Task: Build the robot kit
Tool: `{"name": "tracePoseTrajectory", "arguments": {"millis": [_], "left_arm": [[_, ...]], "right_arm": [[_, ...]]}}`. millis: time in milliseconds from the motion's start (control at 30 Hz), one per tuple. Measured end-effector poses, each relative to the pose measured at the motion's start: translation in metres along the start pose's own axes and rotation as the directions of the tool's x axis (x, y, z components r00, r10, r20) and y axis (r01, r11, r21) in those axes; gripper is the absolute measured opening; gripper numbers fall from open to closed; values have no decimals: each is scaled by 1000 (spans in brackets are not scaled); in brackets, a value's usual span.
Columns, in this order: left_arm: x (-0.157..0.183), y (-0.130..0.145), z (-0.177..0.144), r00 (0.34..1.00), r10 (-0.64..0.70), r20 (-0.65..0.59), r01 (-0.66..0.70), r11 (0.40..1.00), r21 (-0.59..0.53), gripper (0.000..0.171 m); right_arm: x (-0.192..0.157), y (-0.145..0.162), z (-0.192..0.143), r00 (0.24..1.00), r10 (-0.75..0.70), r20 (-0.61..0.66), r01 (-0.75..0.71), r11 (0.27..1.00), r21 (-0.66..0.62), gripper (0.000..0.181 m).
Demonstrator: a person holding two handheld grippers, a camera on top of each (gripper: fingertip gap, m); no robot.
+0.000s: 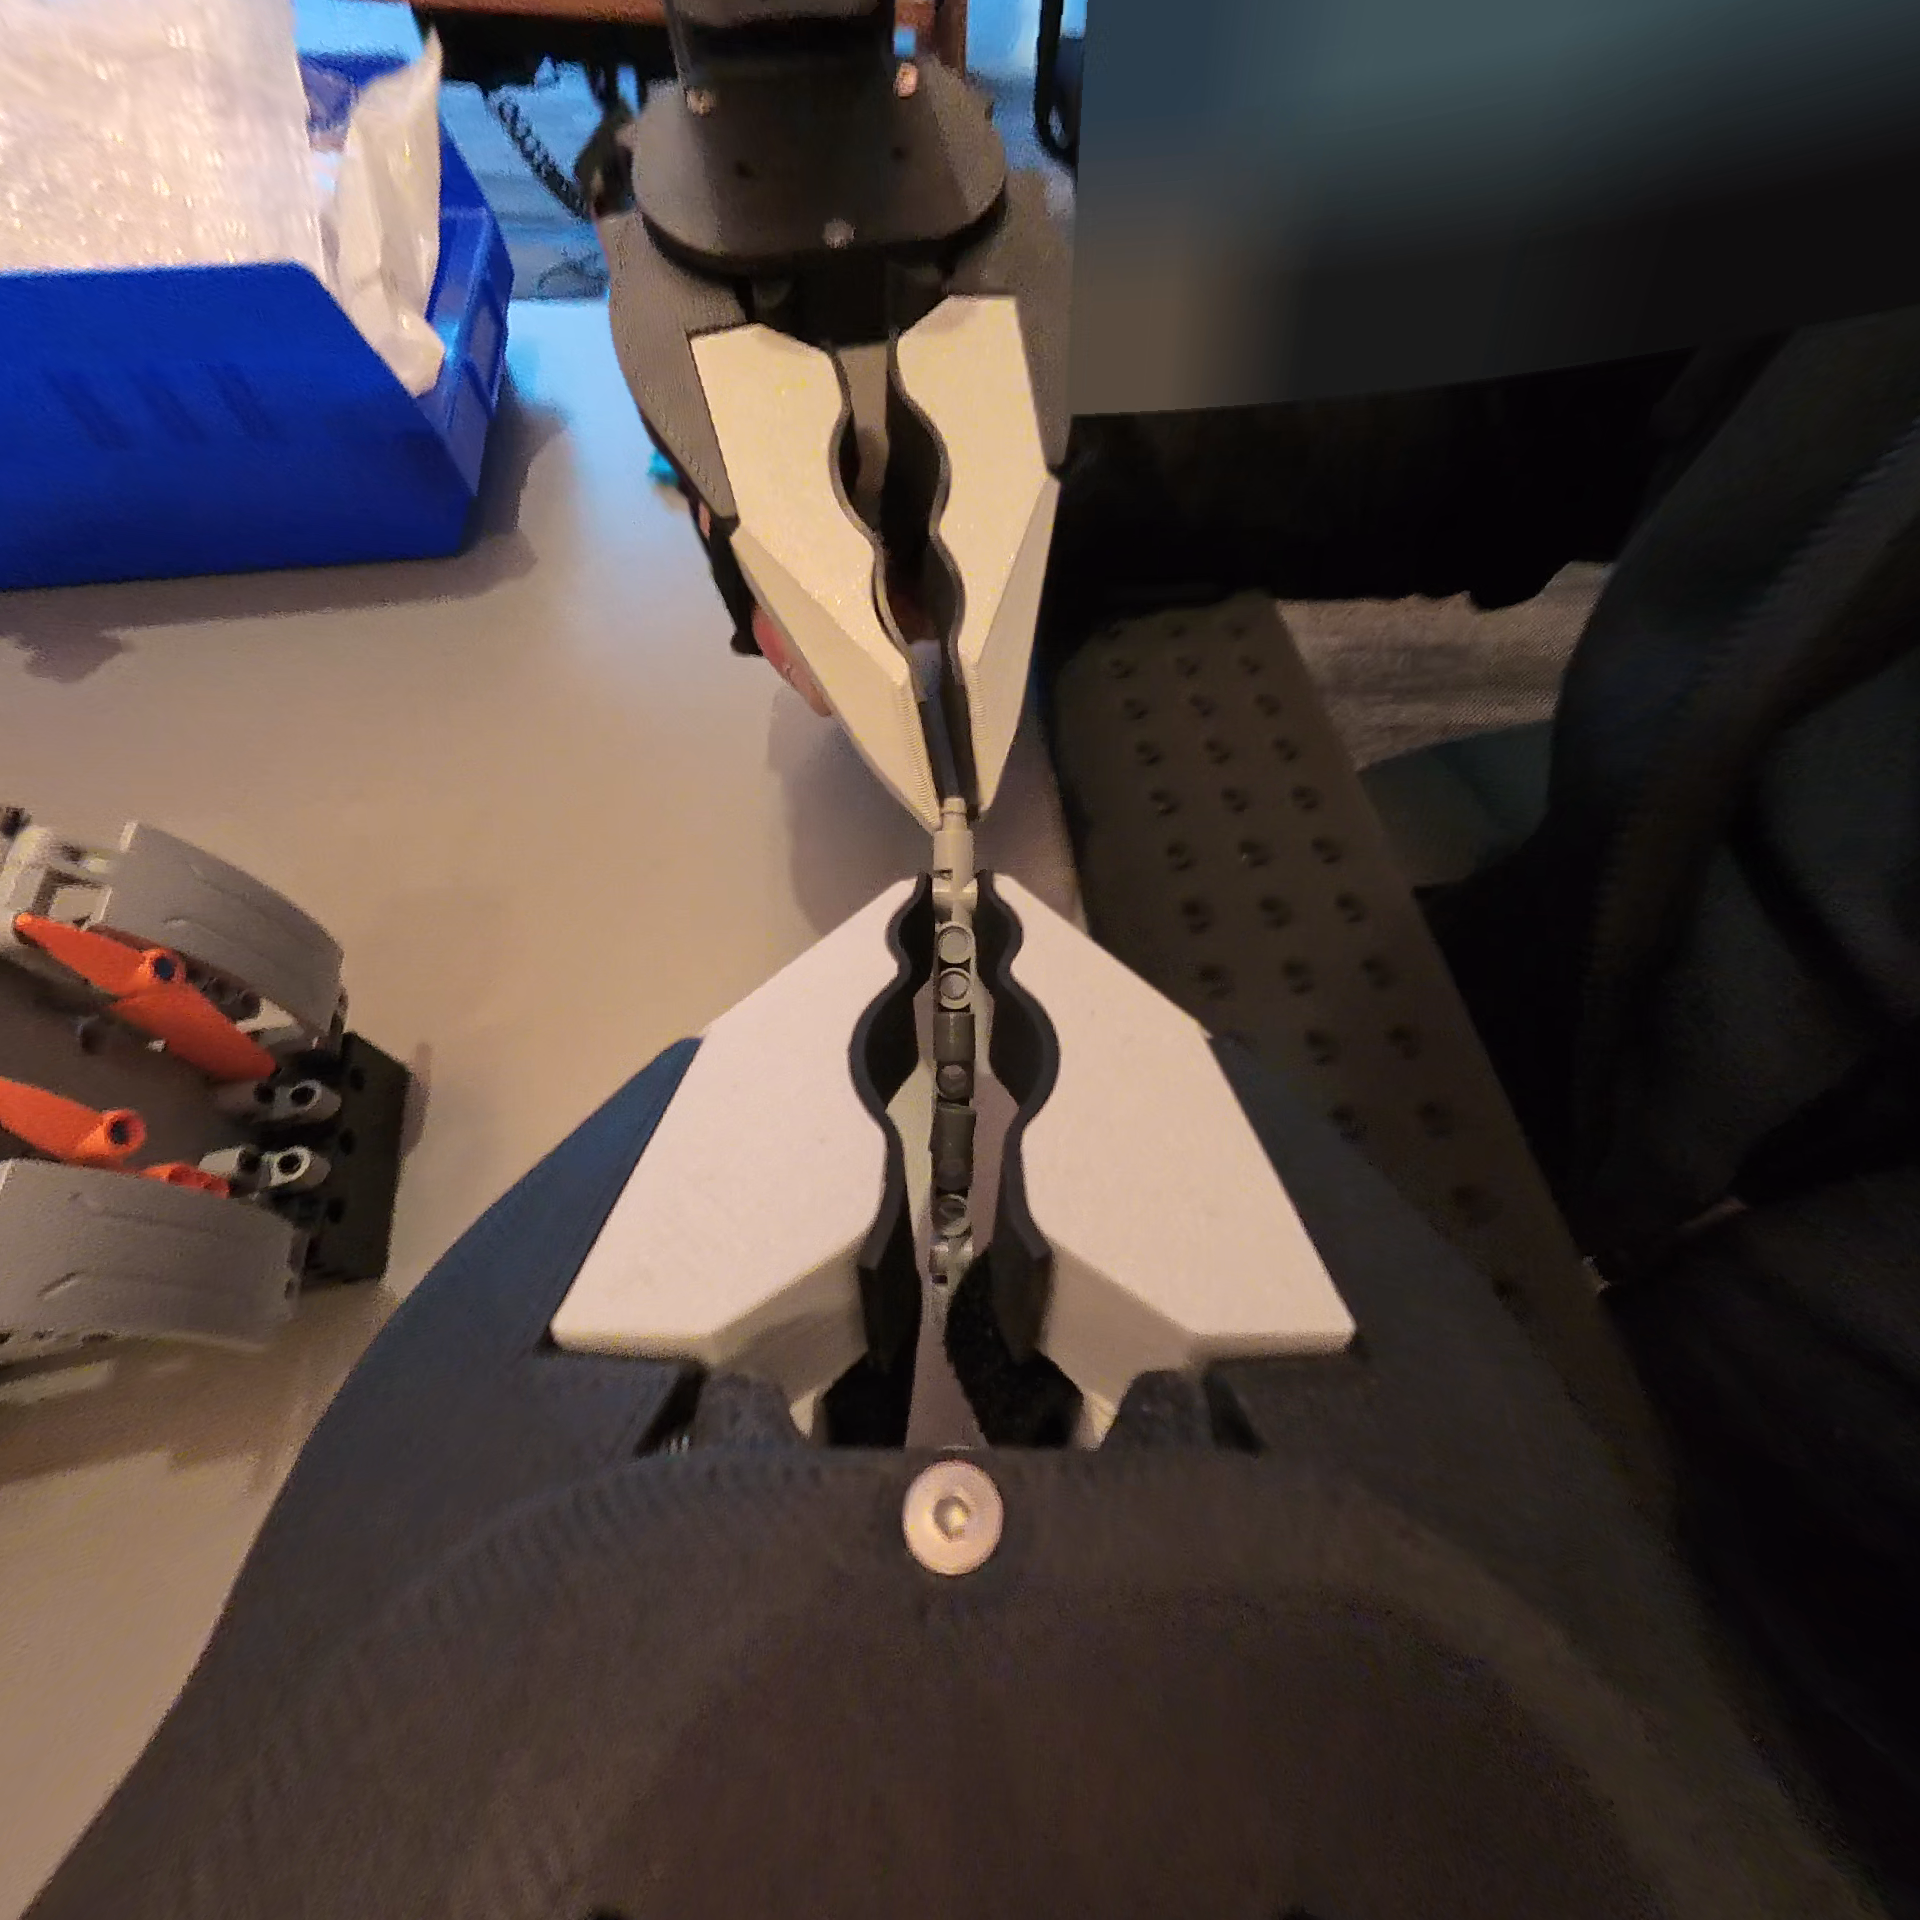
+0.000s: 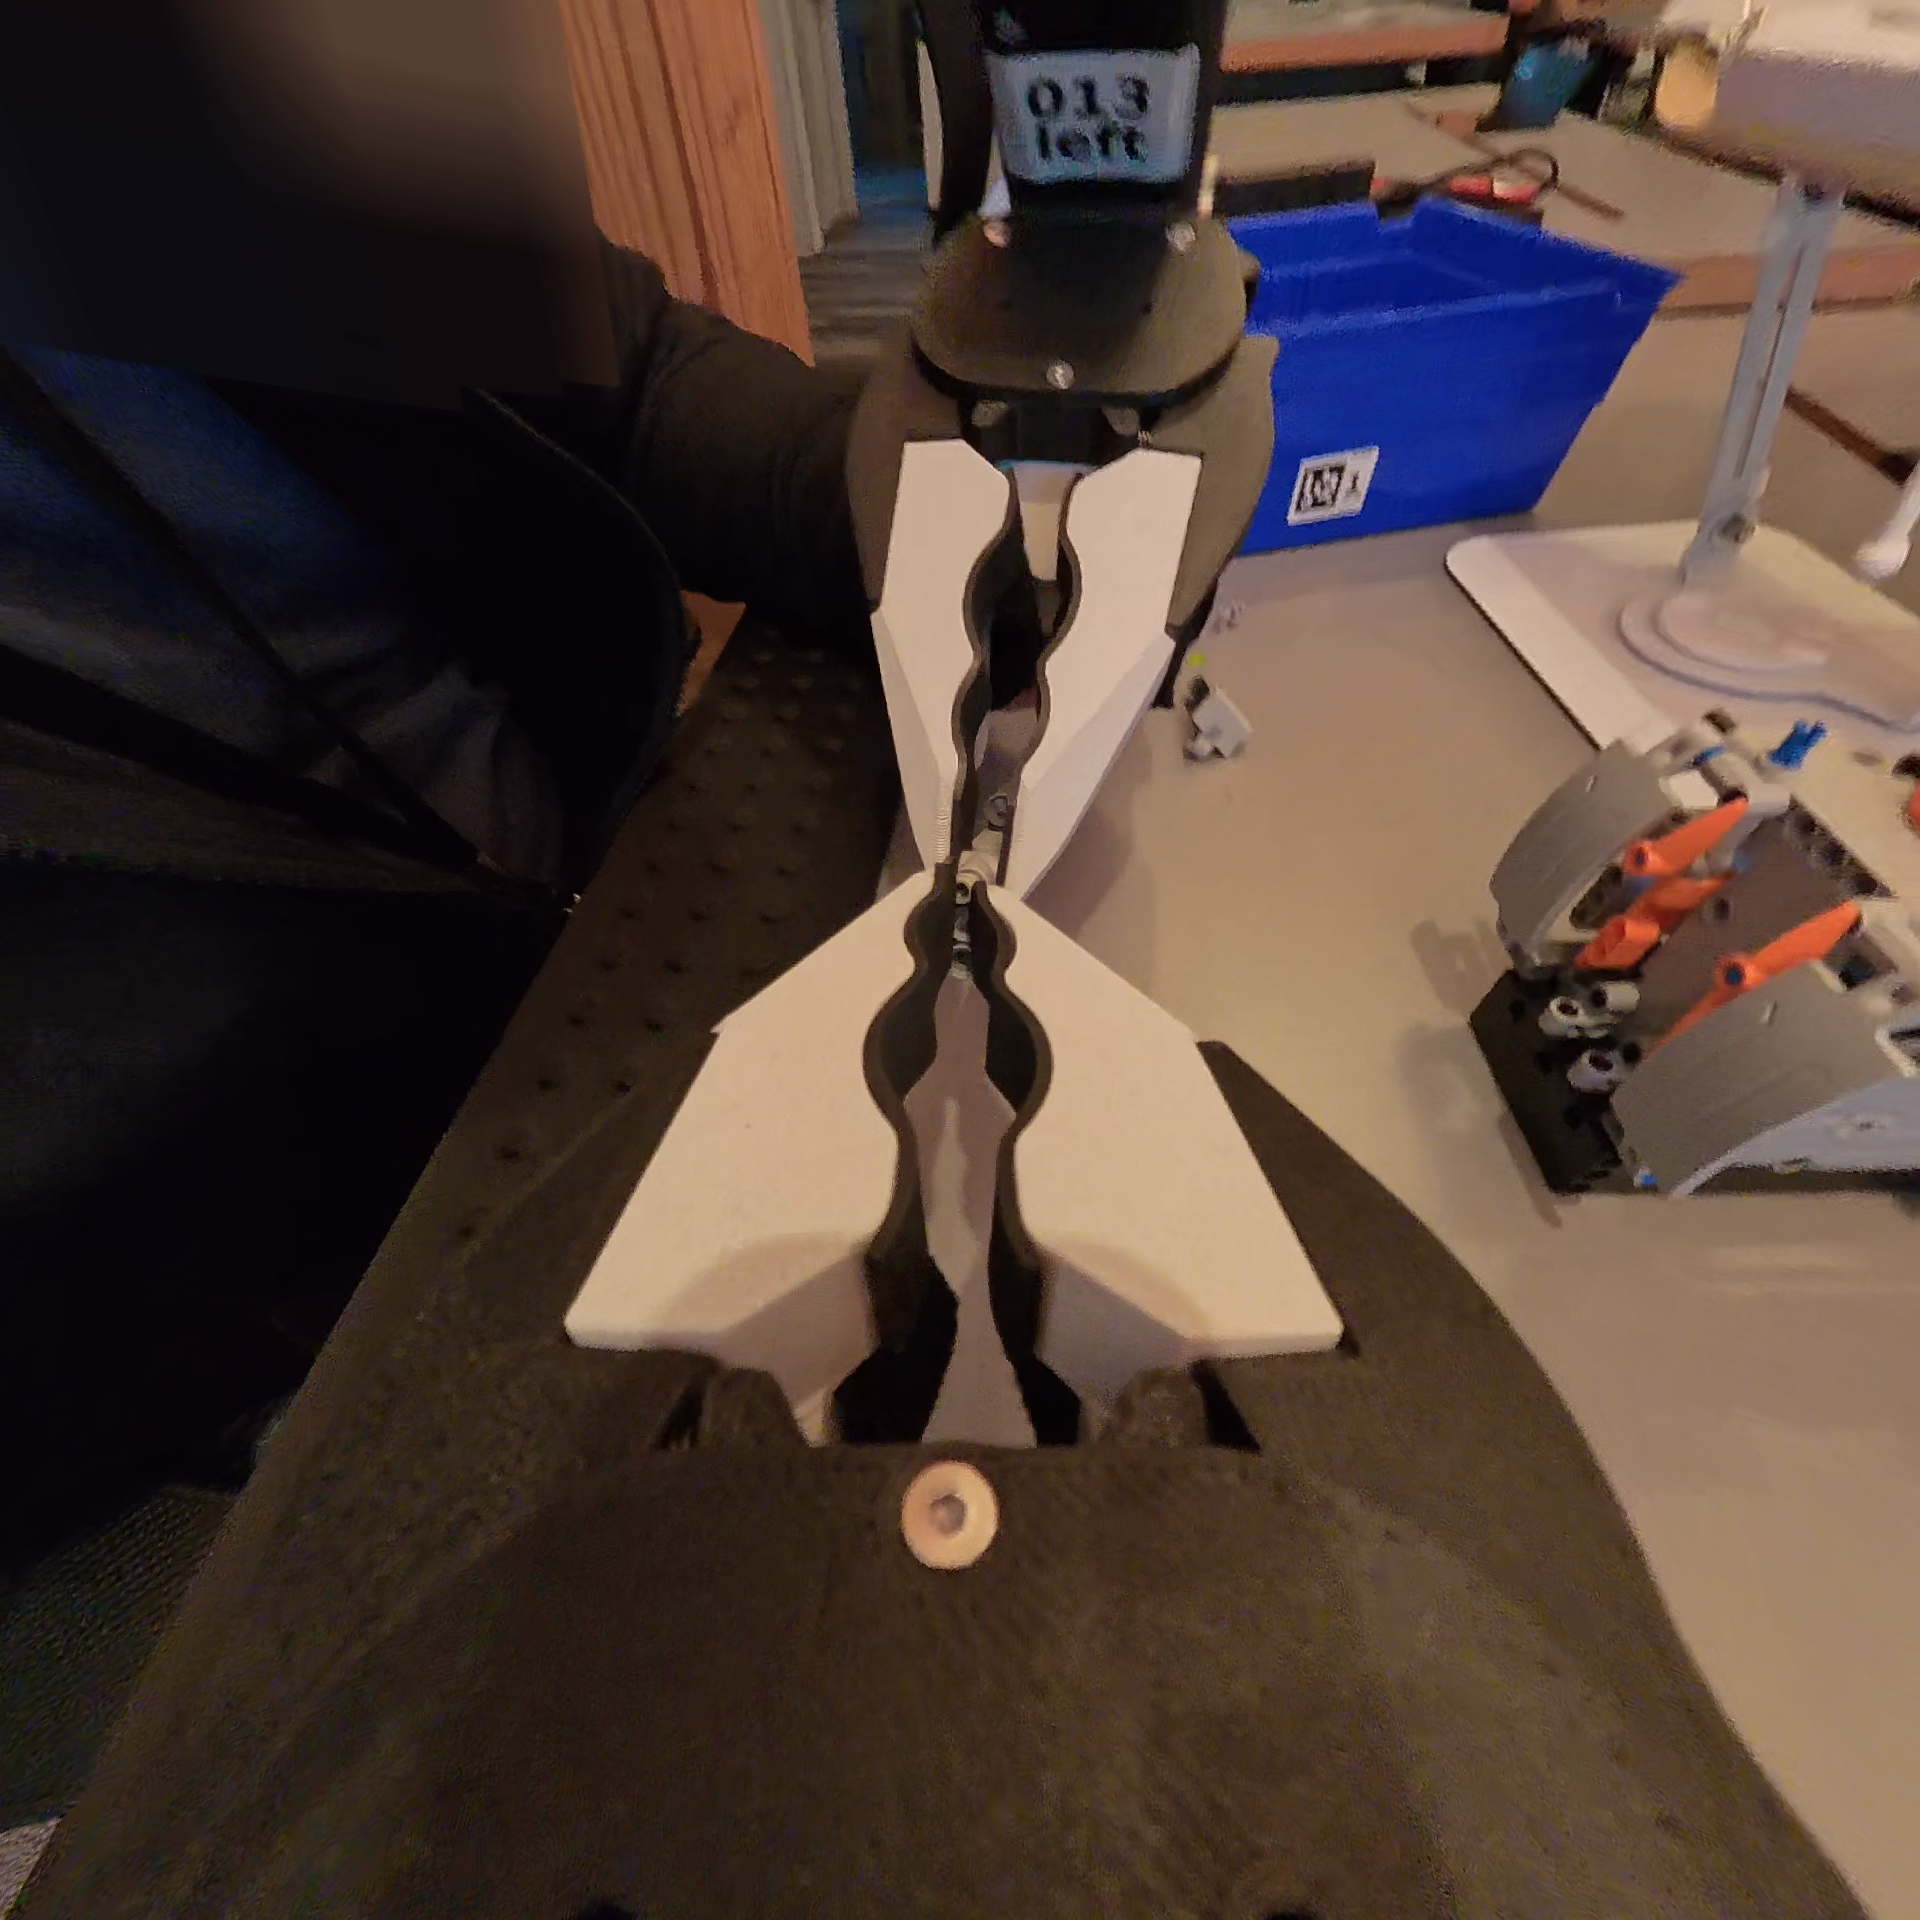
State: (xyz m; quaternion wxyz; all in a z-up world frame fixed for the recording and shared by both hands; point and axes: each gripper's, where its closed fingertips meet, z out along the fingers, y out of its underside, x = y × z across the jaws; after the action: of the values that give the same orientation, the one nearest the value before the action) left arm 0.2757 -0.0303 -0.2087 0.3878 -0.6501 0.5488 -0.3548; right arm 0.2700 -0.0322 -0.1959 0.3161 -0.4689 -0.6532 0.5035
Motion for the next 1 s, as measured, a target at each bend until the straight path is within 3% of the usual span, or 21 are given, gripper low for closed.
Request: {"name": "tracePoseTrajectory", "arguments": {"millis": [200, 633, 1000], "left_arm": [[-14, 8, -2, 998, -17, 68, 20, 999, -34, 5], [-15, 16, 5, 993, 33, 112, -21, 994, -106, 4], [-22, 61, 15, 994, 9, 104, 28, 936, -351, 5]], "right_arm": [[14, -1, -8, 997, 26, -74, -24, 1000, 19, 0], [15, 16, 3, 996, 44, -73, -50, 996, -79, 0], [35, 36, 0, 980, 126, -156, -148, 979, -141, 0]]}}
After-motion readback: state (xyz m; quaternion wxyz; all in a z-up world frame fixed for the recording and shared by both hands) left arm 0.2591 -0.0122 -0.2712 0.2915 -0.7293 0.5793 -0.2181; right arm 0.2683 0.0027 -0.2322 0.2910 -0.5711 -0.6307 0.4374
